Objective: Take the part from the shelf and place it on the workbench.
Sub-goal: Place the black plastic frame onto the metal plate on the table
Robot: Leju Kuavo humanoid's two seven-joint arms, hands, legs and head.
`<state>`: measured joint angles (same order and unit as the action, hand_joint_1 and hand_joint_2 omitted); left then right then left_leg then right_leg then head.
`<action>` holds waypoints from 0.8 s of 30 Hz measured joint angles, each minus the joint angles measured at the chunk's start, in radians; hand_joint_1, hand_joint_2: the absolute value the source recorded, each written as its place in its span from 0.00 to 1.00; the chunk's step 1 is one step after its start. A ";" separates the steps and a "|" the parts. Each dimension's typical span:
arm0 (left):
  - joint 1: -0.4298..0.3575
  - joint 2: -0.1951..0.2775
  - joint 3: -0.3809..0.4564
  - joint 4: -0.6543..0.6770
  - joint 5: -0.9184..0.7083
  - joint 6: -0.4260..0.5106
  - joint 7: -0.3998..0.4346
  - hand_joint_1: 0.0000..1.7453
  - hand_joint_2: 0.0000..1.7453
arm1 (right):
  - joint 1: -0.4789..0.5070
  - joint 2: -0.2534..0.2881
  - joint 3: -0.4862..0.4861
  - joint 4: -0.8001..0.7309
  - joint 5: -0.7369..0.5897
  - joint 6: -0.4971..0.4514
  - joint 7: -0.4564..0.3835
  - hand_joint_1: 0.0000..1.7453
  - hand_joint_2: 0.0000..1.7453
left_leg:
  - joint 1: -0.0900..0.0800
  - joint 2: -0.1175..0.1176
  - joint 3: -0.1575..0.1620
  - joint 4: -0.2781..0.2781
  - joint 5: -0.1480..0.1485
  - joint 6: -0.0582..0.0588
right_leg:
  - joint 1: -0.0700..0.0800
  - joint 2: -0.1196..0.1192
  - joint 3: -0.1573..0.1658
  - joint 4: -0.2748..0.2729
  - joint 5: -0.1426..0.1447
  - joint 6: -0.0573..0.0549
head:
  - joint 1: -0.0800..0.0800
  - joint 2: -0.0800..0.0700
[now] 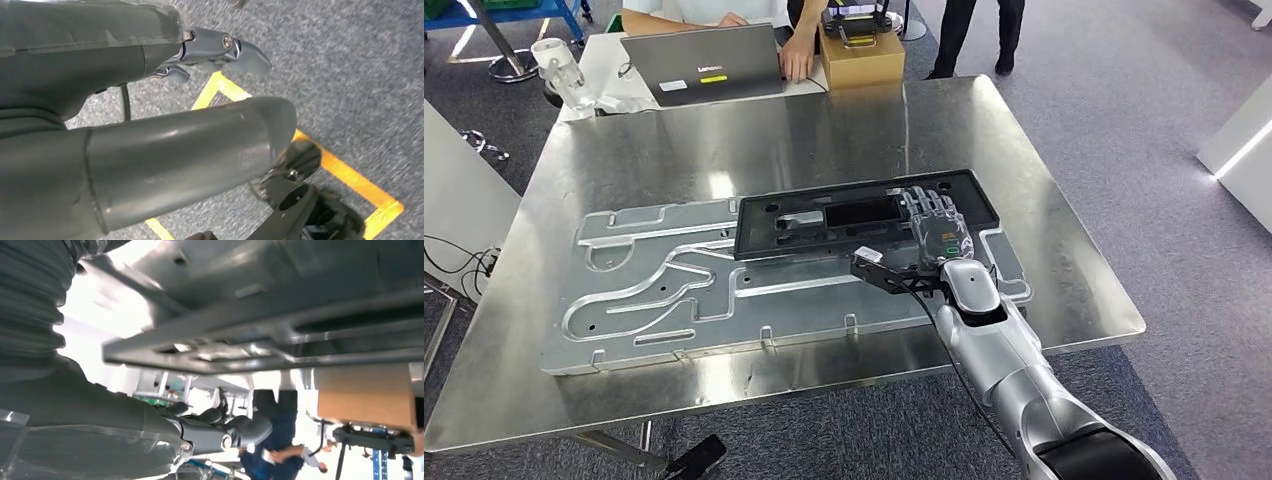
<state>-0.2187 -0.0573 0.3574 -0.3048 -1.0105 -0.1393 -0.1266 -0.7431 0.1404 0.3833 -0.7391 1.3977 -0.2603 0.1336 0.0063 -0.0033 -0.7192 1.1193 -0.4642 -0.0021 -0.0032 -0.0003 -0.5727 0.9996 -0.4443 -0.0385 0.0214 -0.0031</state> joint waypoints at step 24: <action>-0.013 0.001 -0.011 0.000 0.002 -0.029 -0.001 0.00 0.00 | 0.003 0.005 0.017 0.030 0.004 -0.011 -0.013 0.00 1.00 | -0.007 0.012 0.049 -0.101 0.095 0.028 | -0.002 0.004 0.037 0.052 -0.066 0.049 | 0.000 0.000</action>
<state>-0.2316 -0.0560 0.3462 -0.3046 -1.0088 -0.1688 -0.1274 -0.7399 0.1450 0.4005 -0.7090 1.4016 -0.2710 0.1206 -0.0006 0.0085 -0.6703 1.0183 -0.3691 0.0263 -0.0048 0.0032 -0.5362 1.0518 -0.5106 0.0102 0.0216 -0.0031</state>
